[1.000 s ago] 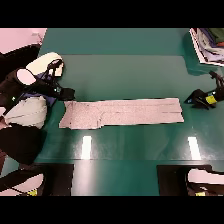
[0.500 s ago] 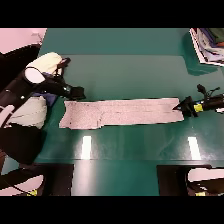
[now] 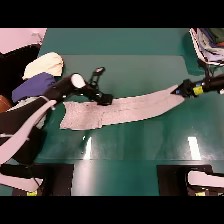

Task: Fold the shirts.

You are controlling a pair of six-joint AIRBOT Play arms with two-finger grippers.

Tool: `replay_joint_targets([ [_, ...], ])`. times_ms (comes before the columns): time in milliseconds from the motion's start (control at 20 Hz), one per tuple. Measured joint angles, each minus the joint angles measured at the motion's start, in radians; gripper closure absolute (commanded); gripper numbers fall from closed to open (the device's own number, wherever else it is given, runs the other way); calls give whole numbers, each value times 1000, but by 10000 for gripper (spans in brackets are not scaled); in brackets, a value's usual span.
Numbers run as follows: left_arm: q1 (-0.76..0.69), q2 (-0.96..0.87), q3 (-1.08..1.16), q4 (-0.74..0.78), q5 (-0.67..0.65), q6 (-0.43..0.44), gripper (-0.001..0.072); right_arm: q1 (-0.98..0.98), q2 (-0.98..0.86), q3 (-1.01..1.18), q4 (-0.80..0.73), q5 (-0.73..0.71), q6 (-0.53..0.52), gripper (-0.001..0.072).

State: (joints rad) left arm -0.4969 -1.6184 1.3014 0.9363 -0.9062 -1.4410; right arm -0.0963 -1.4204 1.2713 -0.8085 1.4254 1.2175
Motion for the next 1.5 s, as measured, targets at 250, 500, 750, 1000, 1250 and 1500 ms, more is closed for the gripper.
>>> replay_joint_targets([
  [250, -68, -112, 77, -6, 9, -14, 688, 174, 102, 155, 5, 9, 85, 698],
  [500, -80, -140, 95, -5, 41, -23, 689, 337, 124, 234, 47, -28, 135, 698],
  [750, 8, -72, 106, 18, 22, -28, 688, 486, 128, 250, 112, -115, 143, 698],
  [1000, 249, 154, 110, 136, -35, -28, 688, 711, 68, 254, 133, -282, 140, 696],
  [1250, 491, 370, 110, 234, -67, -28, 687, 946, -114, 280, 170, -500, 56, 178],
  [1500, 622, 457, 110, 261, -122, -23, 687, 993, -275, 420, 148, -433, 30, 191],
])
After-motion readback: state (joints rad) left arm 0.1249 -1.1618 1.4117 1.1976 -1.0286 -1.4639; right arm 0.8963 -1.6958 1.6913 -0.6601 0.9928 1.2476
